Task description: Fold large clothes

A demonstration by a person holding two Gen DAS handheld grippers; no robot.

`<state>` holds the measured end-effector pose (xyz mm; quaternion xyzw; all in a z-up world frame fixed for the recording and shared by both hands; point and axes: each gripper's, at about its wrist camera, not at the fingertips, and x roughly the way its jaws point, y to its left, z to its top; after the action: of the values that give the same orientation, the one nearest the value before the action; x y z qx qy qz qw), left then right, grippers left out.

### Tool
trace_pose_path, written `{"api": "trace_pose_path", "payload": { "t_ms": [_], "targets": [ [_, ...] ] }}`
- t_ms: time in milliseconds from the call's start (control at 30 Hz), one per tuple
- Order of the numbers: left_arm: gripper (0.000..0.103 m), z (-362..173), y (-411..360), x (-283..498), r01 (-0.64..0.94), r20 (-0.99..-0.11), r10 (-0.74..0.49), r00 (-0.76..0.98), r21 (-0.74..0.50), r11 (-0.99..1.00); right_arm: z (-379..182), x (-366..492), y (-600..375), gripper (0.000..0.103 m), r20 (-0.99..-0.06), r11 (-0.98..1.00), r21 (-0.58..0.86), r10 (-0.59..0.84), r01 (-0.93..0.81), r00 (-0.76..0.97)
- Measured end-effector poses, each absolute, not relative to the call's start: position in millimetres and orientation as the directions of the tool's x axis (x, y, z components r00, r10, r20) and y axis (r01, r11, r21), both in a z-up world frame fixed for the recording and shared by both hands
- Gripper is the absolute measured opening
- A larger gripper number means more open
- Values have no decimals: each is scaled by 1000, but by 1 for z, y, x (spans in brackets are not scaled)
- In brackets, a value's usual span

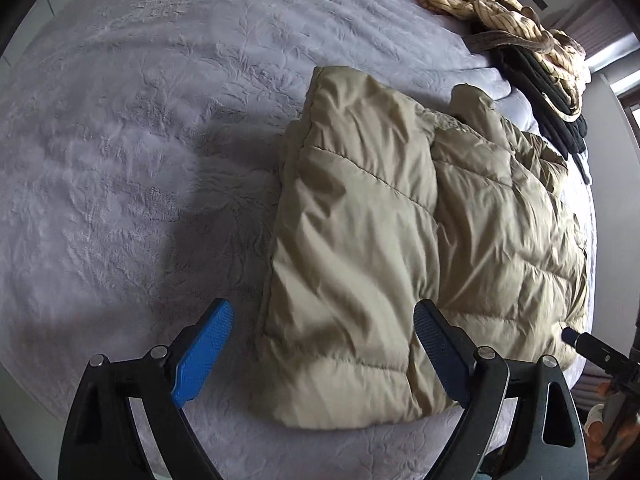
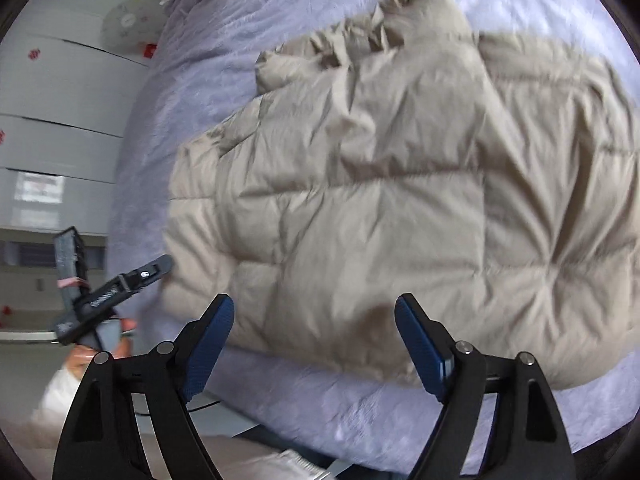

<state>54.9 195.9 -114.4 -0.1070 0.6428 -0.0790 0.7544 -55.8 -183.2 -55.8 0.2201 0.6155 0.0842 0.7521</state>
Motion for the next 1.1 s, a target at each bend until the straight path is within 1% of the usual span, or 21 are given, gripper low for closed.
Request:
{"api": "trace_pose_path", "payload": {
  "t_ms": [100, 167, 200, 233, 267, 333, 367, 433, 500, 600, 667, 733, 833, 900, 967, 1100],
  "targets": [
    [92, -118, 201, 62, 1, -946, -284, 156, -287, 958, -49, -51, -176, 86, -926, 947, 302, 265, 106, 270],
    [92, -118, 204, 66, -1, -944, -289, 161, -293, 956, -49, -43, -170, 86, -943, 965, 234, 196, 119, 268],
    [92, -120, 206, 69, -4, -942, -292, 163, -297, 955, -50, -37, -173, 86, -946, 964, 228, 186, 139, 264],
    [92, -122, 208, 73, -9, -942, -294, 164, -299, 954, -50, -32, -176, 79, -942, 956, 244, 193, 164, 275],
    [92, -123, 208, 76, -15, -941, -296, 166, -302, 953, -53, -26, -179, 52, -937, 949, 258, 200, 182, 285],
    [92, -128, 208, 81, -22, -938, -304, 165, -312, 950, -66, -9, -180, 20, -942, 945, 255, 194, 207, 272],
    [92, -132, 208, 85, -27, -939, -306, 158, -314, 949, -77, 1, -178, 17, -940, 939, 267, 204, 216, 274],
    [92, -140, 206, 90, -34, -941, -304, 146, -312, 949, -88, 18, -178, 15, -933, 941, 269, 202, 204, 296],
    [92, -145, 204, 91, -35, -943, -302, 138, -310, 950, -101, 35, -178, 14, -938, 953, 237, 173, 190, 299],
    [92, -148, 202, 94, -21, -942, -307, 136, -312, 950, -131, 52, -183, 13, -951, 939, 245, 183, 243, 251],
    [92, -146, 209, 100, -14, -933, -327, 150, -333, 943, -138, 52, -186, 12, -950, 933, 254, 192, 253, 247],
    [92, -149, 220, 110, -23, -913, -378, 153, -386, 922, -139, 48, -187, 11, -947, 934, 261, 198, 245, 253],
    [92, -177, 235, 127, -53, -837, -544, 64, -547, 836, -141, 46, -190, 11, -946, 935, 267, 207, 235, 251],
    [92, -203, 235, 134, -86, -757, -653, -19, -650, 755, -142, 46, -192, 11, -946, 932, 271, 212, 241, 246],
    [92, -215, 225, 138, -66, -704, -707, -68, -704, 708, -142, 46, -192, 11, -947, 933, 269, 210, 240, 244],
    [92, -224, 193, 147, 18, -662, -734, -151, -744, 668, -142, 43, -194, 11, -944, 928, 280, 219, 244, 248]
  ]
}}
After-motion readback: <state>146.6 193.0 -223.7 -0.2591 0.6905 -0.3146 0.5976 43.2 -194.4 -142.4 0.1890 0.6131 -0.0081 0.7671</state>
